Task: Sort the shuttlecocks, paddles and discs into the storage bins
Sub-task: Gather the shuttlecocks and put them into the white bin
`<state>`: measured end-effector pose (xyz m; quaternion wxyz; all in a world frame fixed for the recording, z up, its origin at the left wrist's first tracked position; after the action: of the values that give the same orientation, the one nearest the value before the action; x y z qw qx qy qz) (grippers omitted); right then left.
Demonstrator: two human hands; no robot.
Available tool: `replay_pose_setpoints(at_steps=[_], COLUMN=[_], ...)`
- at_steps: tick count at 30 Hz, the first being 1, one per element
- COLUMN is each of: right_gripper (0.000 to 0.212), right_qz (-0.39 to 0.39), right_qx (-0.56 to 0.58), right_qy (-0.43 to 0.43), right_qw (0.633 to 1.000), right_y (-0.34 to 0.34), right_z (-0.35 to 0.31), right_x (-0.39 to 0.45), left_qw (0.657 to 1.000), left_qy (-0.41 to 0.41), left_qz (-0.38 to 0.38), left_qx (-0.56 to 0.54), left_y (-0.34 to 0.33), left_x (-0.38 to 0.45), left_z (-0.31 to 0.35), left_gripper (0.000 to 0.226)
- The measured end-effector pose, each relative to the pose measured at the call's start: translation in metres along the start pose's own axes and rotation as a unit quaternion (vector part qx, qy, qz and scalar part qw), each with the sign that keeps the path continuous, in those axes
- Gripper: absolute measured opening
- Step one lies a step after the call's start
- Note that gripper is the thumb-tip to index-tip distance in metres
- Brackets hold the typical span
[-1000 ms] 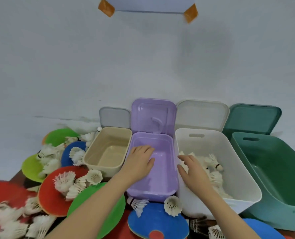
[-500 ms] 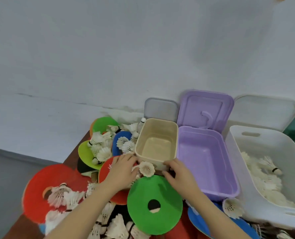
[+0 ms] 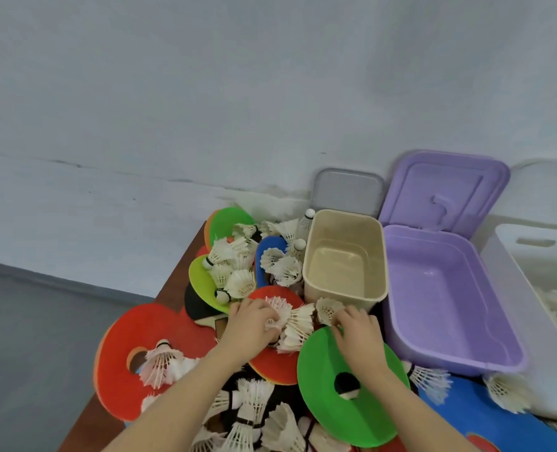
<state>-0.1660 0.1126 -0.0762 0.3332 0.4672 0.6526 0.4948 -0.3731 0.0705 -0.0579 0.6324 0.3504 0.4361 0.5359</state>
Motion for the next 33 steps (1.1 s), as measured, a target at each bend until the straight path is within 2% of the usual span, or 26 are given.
replay_pose_setpoints(at_steps=[4,7,9,12,13,16,19,21,26,33], right_gripper=[0.02,0.02,0.019,0.011,0.01,0.03,0.037,0.033,0.005,0.008], right_qz=[0.076,0.116,0.117,0.049,0.016,-0.064,-0.087,-0.082,-0.016,0.042], right_qx=[0.034,0.088,0.123,0.145,0.141,0.111,0.098,0.101,0.116,0.175], right_qy=[0.052,0.072,0.073,0.068,0.065,0.062,0.064,0.059,0.059,0.111], right_qw=[0.995,0.987,0.983,0.986,0.988,0.99,0.989,0.99,0.991,0.977], right_y=[0.013,0.024,0.028,0.027,0.024,0.017,0.01,0.005,-0.006,-0.007], right_z=[0.004,0.005,0.009,0.017,0.019,0.021,0.017,0.013,0.005,0.003], right_x=[-0.011,-0.017,-0.017,-0.011,-0.01,-0.008,-0.005,-0.001,0.006,-0.005], left_qw=[0.999,0.989,0.977,0.965,0.965,0.97,0.972,0.967,0.962,0.954], left_qy=[-0.005,-0.039,-0.06,-0.066,-0.057,-0.03,0.004,0.018,0.014,-0.014], left_qz=[0.044,0.119,0.176,0.228,0.229,0.216,0.202,0.211,0.224,0.256], left_qx=[-0.031,-0.077,-0.108,-0.112,-0.112,-0.107,-0.119,-0.143,-0.155,-0.155], left_y=[-0.006,-0.003,0.004,0.015,0.018,0.016,0.012,0.012,0.019,0.029], left_x=[0.004,0.003,0.001,0.001,0.001,0.001,-0.002,-0.003,-0.005,-0.009], left_z=[-0.003,-0.001,0.004,0.015,0.018,0.026,0.029,0.03,0.031,0.022], left_gripper=[0.018,0.012,0.006,0.001,0.002,0.006,0.011,0.011,0.01,0.009])
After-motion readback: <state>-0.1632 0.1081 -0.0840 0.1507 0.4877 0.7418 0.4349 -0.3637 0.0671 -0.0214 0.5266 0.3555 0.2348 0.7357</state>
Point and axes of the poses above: each hand's wrist, its own x-axis towards the middle knuckle, its own y-axis out of the back of the hand, z = x × y, the point moved 2 cm from there along x, towards the middle knuckle, and after that the axes turned 8 degrees about -z, right-handed, at the moved point
